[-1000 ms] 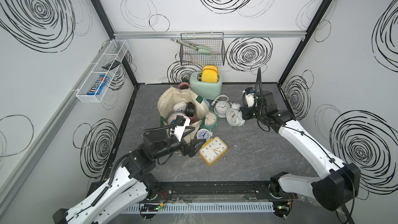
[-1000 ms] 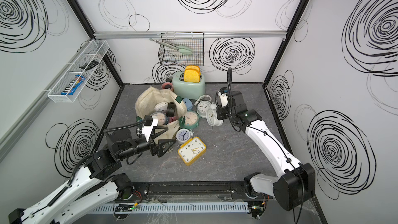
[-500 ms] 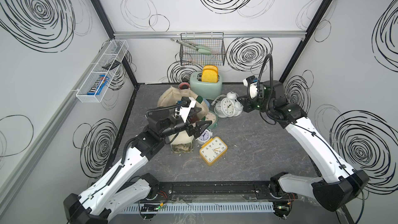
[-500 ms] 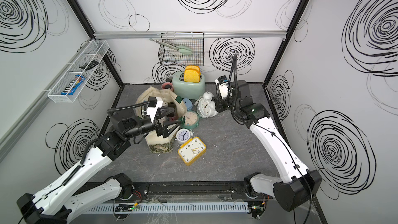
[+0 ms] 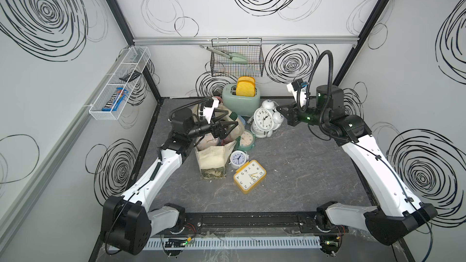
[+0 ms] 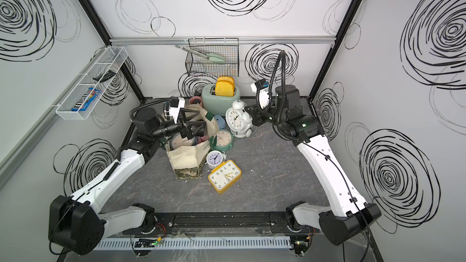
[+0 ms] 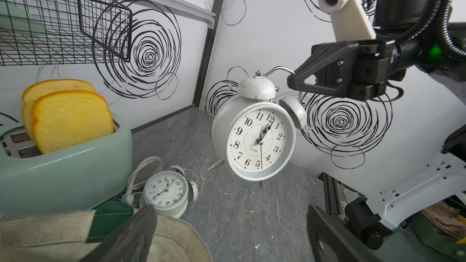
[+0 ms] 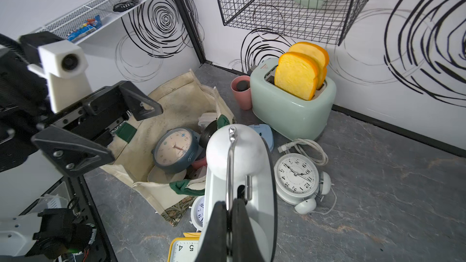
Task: Put the alarm clock into the canvas bag
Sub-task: Pick up the alarm from the center of the board.
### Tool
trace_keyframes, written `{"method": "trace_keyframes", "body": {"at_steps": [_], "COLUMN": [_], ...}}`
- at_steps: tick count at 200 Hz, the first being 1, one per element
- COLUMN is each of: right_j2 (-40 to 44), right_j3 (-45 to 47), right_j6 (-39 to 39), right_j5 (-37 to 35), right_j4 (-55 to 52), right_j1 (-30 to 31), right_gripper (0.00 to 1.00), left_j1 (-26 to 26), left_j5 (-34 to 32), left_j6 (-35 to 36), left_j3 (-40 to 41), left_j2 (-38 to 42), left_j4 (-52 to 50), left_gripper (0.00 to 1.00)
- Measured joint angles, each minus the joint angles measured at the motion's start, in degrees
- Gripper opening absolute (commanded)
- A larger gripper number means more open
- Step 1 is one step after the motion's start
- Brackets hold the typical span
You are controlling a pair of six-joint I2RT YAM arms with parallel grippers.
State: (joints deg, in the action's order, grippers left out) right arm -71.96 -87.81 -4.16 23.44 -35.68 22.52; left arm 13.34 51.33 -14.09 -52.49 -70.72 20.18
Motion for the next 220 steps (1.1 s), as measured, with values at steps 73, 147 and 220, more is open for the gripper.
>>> {"method": "trace_keyframes", "body": {"at_steps": [73, 147, 220], "right_j2": [-0.07, -0.15, -1.16], "right_j3": [-0.55, -2.12, -2.99], "right_j6": [-0.94, -3.10, -3.76], "right_j5": [9.73, 17.22, 21.24], "right_j4": [-0.68, -0.59, 0.13], "right_j1": [-0.24, 2.47, 4.22], "right_gripper": [0.00, 0.00, 0.00], "left_j1": [-4.15, -2.14, 2.40], "left_j5": [17.29, 24.15, 31.26], "left_j6": [-1.09, -4.00, -25.70], "left_j3": [-6.38, -10.29, -10.69], "left_j2": [-9.81, -15.50, -20.90], "left_j4": [10.29, 16.20, 43.76], "left_gripper": [0.96, 0.96, 0.99]}}
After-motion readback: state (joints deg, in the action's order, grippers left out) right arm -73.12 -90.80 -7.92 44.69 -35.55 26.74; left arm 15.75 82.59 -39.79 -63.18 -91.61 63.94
